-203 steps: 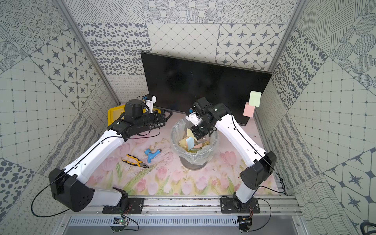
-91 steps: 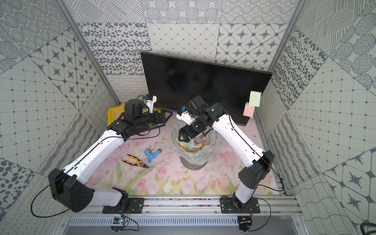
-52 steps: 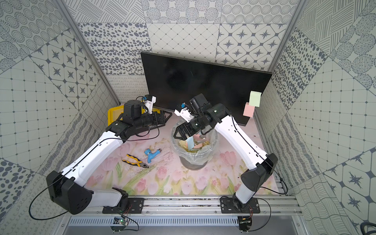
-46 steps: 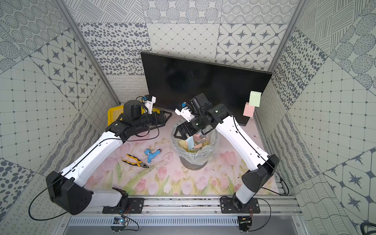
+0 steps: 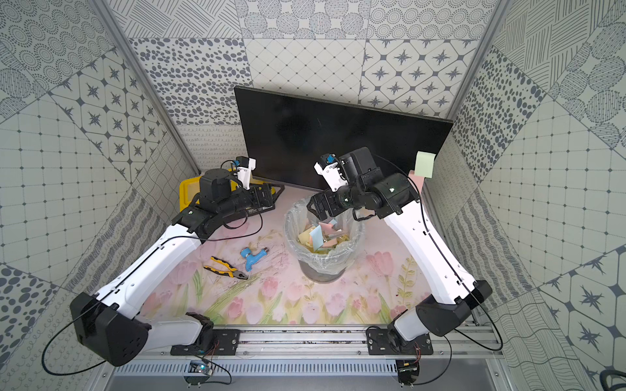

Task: Remove the sticky note from the monitor
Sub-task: Place the sticky note in the trash bin, then tear off the sticky note from the monitor.

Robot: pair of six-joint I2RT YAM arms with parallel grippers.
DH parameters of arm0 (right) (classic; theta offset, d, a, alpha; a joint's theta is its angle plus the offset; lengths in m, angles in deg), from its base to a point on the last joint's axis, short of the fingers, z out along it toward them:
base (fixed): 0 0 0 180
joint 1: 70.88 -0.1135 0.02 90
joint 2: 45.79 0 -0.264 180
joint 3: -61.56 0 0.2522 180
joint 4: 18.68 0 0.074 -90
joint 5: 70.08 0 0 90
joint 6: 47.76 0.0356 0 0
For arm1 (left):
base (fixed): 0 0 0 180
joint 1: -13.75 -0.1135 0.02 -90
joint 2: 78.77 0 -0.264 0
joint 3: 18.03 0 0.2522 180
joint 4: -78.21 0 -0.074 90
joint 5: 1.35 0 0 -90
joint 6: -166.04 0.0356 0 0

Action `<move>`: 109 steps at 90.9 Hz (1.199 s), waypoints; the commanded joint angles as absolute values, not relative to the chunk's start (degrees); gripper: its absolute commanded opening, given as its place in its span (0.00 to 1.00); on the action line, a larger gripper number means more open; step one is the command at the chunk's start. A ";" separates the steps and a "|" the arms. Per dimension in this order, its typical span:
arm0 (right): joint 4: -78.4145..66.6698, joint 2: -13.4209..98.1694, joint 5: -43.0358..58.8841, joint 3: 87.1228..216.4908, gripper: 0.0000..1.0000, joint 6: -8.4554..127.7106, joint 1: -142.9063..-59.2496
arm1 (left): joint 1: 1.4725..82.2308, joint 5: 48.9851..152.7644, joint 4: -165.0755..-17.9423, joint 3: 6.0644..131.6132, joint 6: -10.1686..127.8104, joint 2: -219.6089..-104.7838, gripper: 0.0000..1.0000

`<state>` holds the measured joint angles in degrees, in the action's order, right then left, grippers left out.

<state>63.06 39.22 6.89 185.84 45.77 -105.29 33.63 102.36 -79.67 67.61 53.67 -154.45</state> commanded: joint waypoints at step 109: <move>42.59 15.14 -15.43 166.01 0.80 67.40 -52.26 | 40.70 112.63 -82.31 85.06 61.01 -168.95 0.99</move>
<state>48.97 16.10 -7.10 168.07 62.93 -56.66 39.64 111.58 -84.37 82.21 59.33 -166.38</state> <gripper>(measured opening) 0.816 0.995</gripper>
